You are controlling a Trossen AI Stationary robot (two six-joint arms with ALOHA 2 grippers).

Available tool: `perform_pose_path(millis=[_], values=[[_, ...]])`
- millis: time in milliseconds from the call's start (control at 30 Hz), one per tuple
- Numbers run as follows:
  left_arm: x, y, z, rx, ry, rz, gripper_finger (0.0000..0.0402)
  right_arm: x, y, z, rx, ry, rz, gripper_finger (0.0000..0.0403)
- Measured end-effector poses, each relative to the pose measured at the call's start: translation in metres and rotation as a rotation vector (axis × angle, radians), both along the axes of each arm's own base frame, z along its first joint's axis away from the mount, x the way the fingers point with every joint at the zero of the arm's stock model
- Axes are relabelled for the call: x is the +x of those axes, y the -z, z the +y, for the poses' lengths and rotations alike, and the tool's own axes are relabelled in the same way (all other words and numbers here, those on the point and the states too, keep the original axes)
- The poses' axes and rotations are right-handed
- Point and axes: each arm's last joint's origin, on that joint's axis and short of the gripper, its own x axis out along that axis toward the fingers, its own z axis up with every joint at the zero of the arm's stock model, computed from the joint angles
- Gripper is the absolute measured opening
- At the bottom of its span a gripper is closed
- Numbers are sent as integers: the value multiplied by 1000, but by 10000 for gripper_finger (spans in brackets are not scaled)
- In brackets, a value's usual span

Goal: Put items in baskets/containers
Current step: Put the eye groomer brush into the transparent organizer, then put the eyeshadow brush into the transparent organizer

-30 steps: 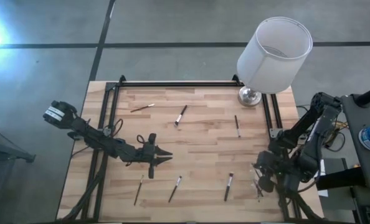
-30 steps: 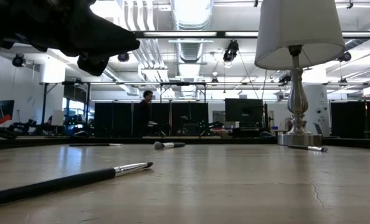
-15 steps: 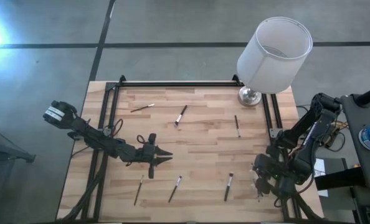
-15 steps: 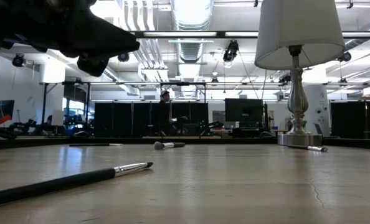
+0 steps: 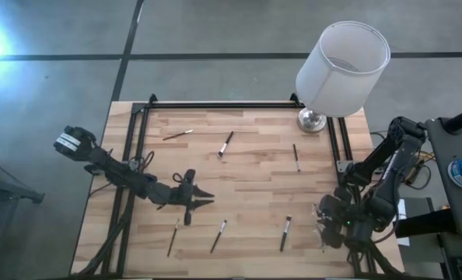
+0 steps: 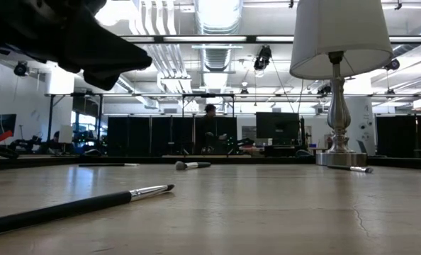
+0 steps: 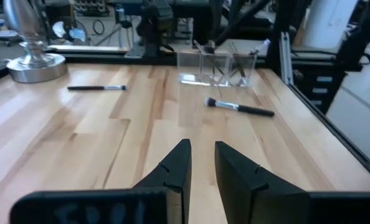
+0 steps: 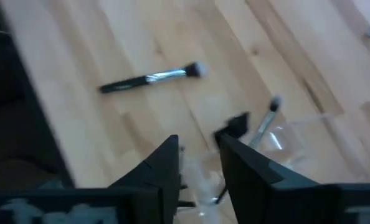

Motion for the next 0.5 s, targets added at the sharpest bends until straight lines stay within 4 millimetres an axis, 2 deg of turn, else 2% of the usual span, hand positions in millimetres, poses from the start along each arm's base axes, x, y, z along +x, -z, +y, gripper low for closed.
perform_pose_path(millis=[133, 267, 500], values=[[-2, -1, -5, -1, 22, 2, 66, 1, -10, 2, -43, -61, -60, 65], [0, -6, -12, 0, 41, 8, 66, 2, -8, 1, -81, -95, -72, 18], [5, -5, -21, -19, 30, 207, 66, 4, -6, -1, -191, -135, -158, 9]])
